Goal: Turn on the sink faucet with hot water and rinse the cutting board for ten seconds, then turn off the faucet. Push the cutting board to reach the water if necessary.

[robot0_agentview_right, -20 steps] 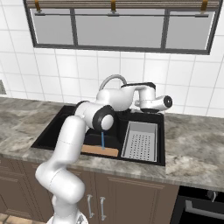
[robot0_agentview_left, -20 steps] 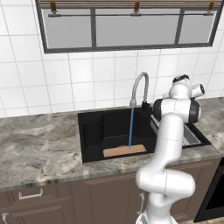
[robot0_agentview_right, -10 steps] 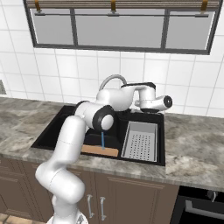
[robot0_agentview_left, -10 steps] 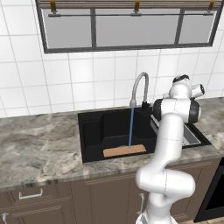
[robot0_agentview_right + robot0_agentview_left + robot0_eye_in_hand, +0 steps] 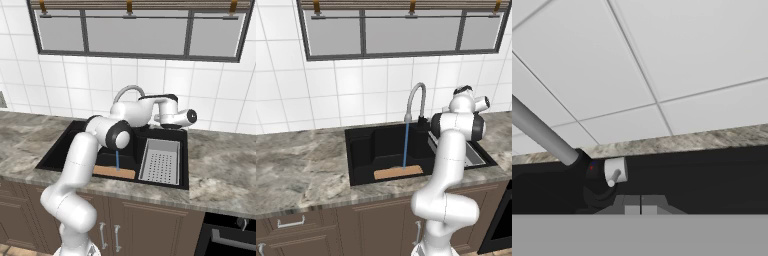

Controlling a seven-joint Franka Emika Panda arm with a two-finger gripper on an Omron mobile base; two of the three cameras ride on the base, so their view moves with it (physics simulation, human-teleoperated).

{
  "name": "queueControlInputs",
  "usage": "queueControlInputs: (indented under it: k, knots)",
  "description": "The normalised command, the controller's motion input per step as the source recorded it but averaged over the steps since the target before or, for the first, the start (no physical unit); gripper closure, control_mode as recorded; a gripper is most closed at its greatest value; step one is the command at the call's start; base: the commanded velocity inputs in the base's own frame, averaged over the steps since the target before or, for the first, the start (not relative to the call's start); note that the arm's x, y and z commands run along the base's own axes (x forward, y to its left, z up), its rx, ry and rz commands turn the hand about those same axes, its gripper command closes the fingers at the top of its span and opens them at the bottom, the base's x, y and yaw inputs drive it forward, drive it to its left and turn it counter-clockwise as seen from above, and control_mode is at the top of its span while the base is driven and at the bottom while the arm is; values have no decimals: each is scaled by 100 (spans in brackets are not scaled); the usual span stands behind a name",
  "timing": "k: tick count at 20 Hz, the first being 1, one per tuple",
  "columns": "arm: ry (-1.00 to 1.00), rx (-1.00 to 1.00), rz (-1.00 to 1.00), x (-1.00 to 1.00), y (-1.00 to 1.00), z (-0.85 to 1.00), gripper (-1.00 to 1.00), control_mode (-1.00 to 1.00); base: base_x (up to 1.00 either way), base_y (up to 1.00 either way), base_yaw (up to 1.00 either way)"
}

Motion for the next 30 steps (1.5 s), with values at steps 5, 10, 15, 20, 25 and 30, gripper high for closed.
queueControlInputs:
  k: [5,10,15,20,25,30]
  knots:
    - [0,0,0,0,0,0,100,-100,0,0,0]
    - [0,0,0,0,0,0,100,-100,0,0,0]
    - [0,0,0,0,0,0,100,-100,0,0,0]
    - [0,0,0,0,0,0,100,-100,0,0,0]
    - [0,0,0,0,0,0,100,-100,0,0,0]
    - [0,0,0,0,0,0,100,-100,0,0,0]
